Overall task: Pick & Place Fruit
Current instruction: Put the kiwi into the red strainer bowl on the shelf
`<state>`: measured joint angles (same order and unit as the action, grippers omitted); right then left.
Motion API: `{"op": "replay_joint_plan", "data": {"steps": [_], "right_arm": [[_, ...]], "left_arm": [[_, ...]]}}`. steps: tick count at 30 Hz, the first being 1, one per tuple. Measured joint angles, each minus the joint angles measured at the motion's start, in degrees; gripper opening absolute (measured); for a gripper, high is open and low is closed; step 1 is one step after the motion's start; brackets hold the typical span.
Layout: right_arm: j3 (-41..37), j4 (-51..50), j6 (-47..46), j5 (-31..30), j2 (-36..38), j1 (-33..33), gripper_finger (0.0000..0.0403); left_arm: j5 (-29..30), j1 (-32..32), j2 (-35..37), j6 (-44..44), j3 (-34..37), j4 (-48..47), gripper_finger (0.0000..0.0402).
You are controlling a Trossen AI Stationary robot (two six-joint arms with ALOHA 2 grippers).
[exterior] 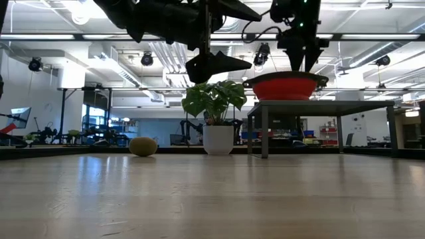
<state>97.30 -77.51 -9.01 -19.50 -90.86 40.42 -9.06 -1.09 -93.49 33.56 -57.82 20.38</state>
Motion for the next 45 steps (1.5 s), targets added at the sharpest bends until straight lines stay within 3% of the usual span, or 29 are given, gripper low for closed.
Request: {"op": "replay_joint_plan", "data": {"steps": [5,8,15,19,22,25,36,45], "right_arm": [[2.25,-2.14,1.07,0.02,2.22,-0.1,0.0331],[2.18,-2.36,1.46,0.04,4.14,-0.73,0.0325],[0.07,-2.66,2.01,0.15,10.0,-3.22,0.0296],[-1.67,-2.68,2.16,0.22,13.74,-4.72,0.028],[-2.65,-2.47,2.16,0.24,16.14,-5.21,0.0269],[-3.4,-2.4,2.17,0.23,18.1,-5.18,0.026],[-4.44,-1.56,3.66,0.23,19.72,-5.18,0.0236],[-4.44,-1.37,4.13,0.23,18.33,-5.18,0.0251]], "left_arm": [[-0.76,0.35,0.77,-3.78,0.0,-4.55,0.0394],[1.98,0.77,2.41,-6.91,-0.02,-9.83,0.0394],[20.0,1.63,7.46,-14.0,-0.02,-26.18,0.0394],[30.08,3.88,9.71,-13.85,-0.02,-35.64,0.0394],[34.06,6.9,10.37,-10.89,-0.02,-41.32,0.0394],[33.37,10.34,10.27,-13.99,-0.02,-45.5,0.0394],[26.39,22.26,10.03,-38.83,-0.04,-59.42,0.0394],[22.64,26.11,9.82,-50.55,-0.04,-60.1,0.0394]]}}
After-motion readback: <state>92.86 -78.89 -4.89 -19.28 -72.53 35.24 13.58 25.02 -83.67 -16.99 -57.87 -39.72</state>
